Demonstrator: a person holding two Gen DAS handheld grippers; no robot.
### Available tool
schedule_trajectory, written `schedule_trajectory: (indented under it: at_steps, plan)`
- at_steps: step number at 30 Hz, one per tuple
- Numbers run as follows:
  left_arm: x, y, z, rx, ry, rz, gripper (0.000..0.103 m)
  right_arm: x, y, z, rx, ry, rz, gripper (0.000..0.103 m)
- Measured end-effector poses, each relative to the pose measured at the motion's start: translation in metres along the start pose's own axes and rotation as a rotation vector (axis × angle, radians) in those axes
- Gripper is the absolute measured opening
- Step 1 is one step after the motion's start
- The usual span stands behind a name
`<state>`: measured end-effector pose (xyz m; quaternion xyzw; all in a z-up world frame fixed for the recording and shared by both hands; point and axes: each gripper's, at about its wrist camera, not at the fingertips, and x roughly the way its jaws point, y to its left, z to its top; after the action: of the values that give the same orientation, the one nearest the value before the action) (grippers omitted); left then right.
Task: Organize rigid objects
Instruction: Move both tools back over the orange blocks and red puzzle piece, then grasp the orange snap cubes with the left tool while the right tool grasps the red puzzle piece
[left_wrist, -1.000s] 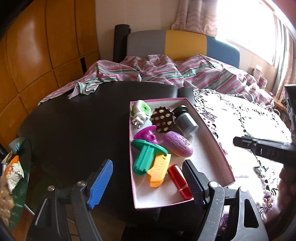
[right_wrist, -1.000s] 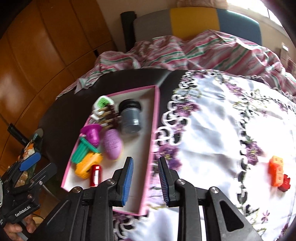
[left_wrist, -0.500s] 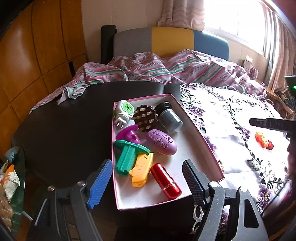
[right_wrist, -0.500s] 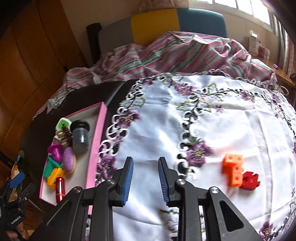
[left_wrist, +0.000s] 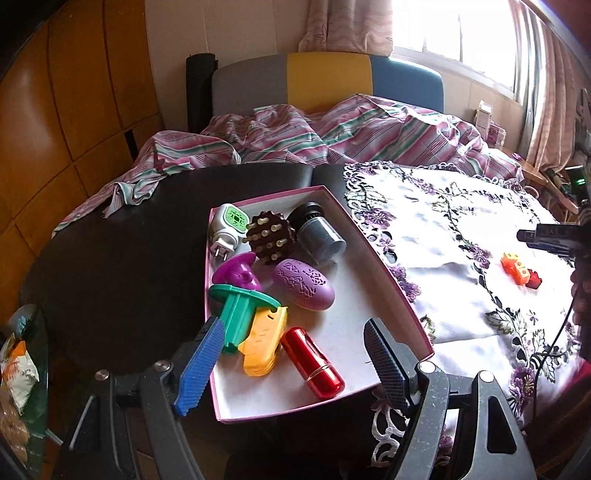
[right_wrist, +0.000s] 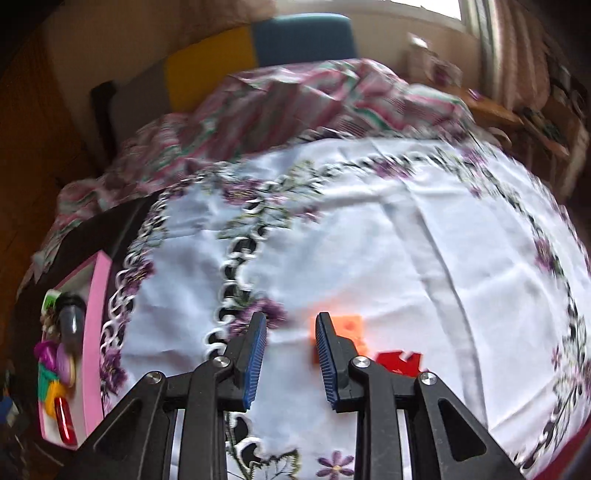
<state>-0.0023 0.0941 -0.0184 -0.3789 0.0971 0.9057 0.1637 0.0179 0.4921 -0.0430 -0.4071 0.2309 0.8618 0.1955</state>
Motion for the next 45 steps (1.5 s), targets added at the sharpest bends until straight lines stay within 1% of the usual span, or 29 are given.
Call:
schedule_trajectory:
  at_steps: [4, 16, 23, 28, 35, 38, 42, 44, 45]
  plan:
    - [0.003, -0.006, 0.001, 0.01, 0.007, -0.012, 0.078, -0.001, -0.015, 0.001, 0.081, 0.004, 0.0, 0.027]
    - [0.005, -0.027, 0.01, 0.058, 0.002, -0.046, 0.078, 0.003, -0.04, 0.001, 0.214, 0.042, -0.004, 0.027]
    - [0.009, -0.048, 0.019, 0.093, 0.0, -0.088, 0.078, 0.002, -0.046, 0.001, 0.243, 0.044, -0.014, 0.027]
    - [0.012, -0.071, 0.028, 0.137, -0.013, -0.125, 0.078, 0.001, -0.06, 0.0, 0.317, 0.044, 0.004, 0.027]
    - [0.028, -0.107, 0.04, 0.187, 0.016, -0.202, 0.078, -0.008, -0.081, -0.001, 0.431, 0.011, 0.045, 0.027]
    - [0.036, -0.123, 0.046, 0.202, 0.03, -0.241, 0.074, -0.011, -0.089, -0.002, 0.478, -0.003, 0.062, 0.027]
    - [0.051, -0.148, 0.054, 0.23, 0.064, -0.306, 0.069, -0.01, -0.1, -0.005, 0.535, 0.001, 0.081, 0.027]
    - [0.06, -0.163, 0.057, 0.241, 0.086, -0.354, 0.067, -0.01, -0.103, -0.006, 0.552, 0.006, 0.085, 0.027]
    - [0.065, -0.17, 0.058, 0.244, 0.105, -0.374, 0.064, -0.01, -0.104, -0.006, 0.558, 0.008, 0.08, 0.027]
